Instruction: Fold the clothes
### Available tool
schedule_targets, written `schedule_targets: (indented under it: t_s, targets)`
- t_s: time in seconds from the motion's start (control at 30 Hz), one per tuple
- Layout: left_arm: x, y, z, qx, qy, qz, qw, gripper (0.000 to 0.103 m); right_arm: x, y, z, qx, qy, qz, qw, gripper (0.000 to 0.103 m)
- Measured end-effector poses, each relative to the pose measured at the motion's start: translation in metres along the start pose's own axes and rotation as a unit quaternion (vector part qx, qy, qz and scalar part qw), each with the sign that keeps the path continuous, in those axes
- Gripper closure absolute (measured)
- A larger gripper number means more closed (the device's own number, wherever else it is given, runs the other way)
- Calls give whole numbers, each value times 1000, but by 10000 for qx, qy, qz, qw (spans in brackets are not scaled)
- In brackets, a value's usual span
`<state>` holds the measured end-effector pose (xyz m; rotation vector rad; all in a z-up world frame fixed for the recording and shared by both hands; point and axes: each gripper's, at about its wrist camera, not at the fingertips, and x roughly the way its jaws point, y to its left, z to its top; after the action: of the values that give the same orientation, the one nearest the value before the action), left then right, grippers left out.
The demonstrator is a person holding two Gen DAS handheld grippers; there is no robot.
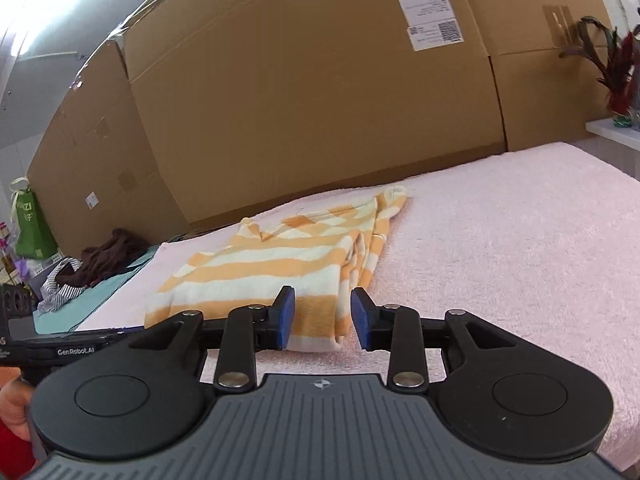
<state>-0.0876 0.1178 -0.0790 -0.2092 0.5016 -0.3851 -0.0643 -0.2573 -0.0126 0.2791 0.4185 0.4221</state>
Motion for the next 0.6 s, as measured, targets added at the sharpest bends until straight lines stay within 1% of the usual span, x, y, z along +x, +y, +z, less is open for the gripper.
schedule_targets:
  t_s: [0.07,0.13,0.17,0.2,0.23,0.3,0.37,0.47,0.53,0.57,0.6]
  targets:
    - [0,1,0,-3,-5,-15,10000,69,9,-1,-3,13,119,12,9999,69]
    - [-1,2,0,-5,-10,-30,10000,69,23,-5,-8,182,252,-24,9995,71]
    - [-1,2,0,-6,-12,-37,10000,69,24,-5,-8,244,249,-1,9994,73]
    - [-1,2,0,-8,-14,-45,10000,69,23,-5,-8,296,235,37,9993,84]
    - [-1,3,0,-9,-17,-52,10000,69,19,-6,-6,382,174,158,9990,85]
    - [-1,4,0,-11,-22,-67,10000,69,12,-10,-1,574,45,462,9973,86]
    - [-1,4,0,-14,-26,-82,10000,69,13,-21,1,863,145,652,9940,86]
    - [-2,3,0,95,-13,-113,9999,69,22,-37,-7,1266,429,609,9892,86]
    - [-4,5,1,108,29,-152,9998,71,21,-41,-6,1448,463,640,9863,84]
    - [-6,6,2,119,66,-148,9998,71,18,-42,-6,1479,422,593,9863,75]
    - [-10,6,3,149,88,-88,9998,71,14,-38,-4,1340,287,441,9896,65]
